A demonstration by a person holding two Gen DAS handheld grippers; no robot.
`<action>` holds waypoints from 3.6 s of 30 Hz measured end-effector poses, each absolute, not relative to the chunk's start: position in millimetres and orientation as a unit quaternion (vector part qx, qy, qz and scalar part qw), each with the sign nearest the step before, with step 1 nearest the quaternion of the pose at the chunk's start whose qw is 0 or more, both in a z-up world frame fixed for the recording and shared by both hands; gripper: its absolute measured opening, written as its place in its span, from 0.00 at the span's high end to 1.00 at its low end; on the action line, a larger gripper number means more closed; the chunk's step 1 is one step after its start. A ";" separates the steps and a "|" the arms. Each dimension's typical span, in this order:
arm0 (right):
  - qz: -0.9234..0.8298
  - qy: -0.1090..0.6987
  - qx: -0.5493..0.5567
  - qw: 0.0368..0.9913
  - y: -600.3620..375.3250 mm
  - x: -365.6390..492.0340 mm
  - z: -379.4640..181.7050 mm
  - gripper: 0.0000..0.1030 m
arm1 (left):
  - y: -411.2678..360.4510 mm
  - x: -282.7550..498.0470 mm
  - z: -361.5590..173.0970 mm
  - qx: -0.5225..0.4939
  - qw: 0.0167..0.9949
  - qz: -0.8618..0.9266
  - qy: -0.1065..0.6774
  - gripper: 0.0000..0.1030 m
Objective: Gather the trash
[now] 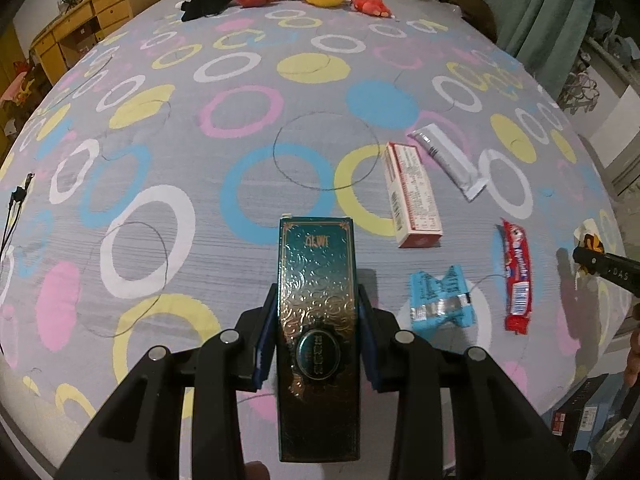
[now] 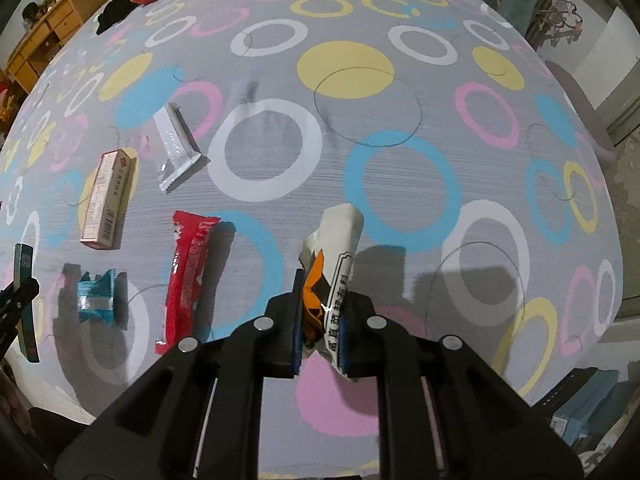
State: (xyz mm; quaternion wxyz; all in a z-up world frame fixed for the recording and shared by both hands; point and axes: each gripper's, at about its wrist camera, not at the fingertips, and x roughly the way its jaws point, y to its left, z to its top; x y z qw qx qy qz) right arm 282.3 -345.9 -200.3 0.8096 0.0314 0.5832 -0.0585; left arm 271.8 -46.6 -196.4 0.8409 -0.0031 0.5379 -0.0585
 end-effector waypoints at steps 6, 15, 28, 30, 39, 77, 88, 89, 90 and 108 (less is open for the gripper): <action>-0.056 0.570 0.043 0.818 -347.4 268.9 -183.7 0.87 | -45.8 260.7 -181.2 0.008 0.847 -0.056 0.528 0.66; -0.051 0.535 0.041 0.843 -342.4 239.0 -153.4 0.87 | -52.1 235.0 -152.7 0.017 0.862 -0.067 0.503 0.66; -0.041 0.478 0.025 0.877 -325.6 183.7 -108.7 0.87 | -53.9 191.0 -118.3 0.019 0.880 -0.077 0.468 0.66; -0.037 0.471 0.026 0.881 -322.6 175.4 -103.2 0.87 | -53.6 184.5 -114.2 0.019 0.881 -0.077 0.466 0.66; -0.026 0.434 0.020 0.900 -305.8 135.3 -74.4 0.87 | -51.8 150.7 -90.3 0.021 0.893 -0.079 0.443 0.66; 0.024 0.425 -0.019 0.905 -198.0 -18.9 -158.1 0.87 | -61.2 -2.3 -191.8 0.059 0.846 -0.128 0.514 0.66; 0.032 0.509 -0.002 0.860 -183.1 -8.9 -247.6 0.87 | -66.0 -6.5 -275.8 0.074 0.799 -0.130 0.583 0.66; 0.031 0.518 0.002 0.855 -183.3 -7.0 -256.8 0.87 | -66.7 -6.7 -281.2 0.074 0.795 -0.132 0.588 0.66; 0.032 0.526 0.006 0.850 -182.9 -5.6 -264.4 0.87 | -68.1 -6.9 -287.9 0.076 0.791 -0.134 0.592 0.66; 0.045 0.633 0.042 0.771 -173.3 44.9 -375.2 0.86 | -72.3 12.2 -379.5 0.068 0.723 -0.132 0.675 0.66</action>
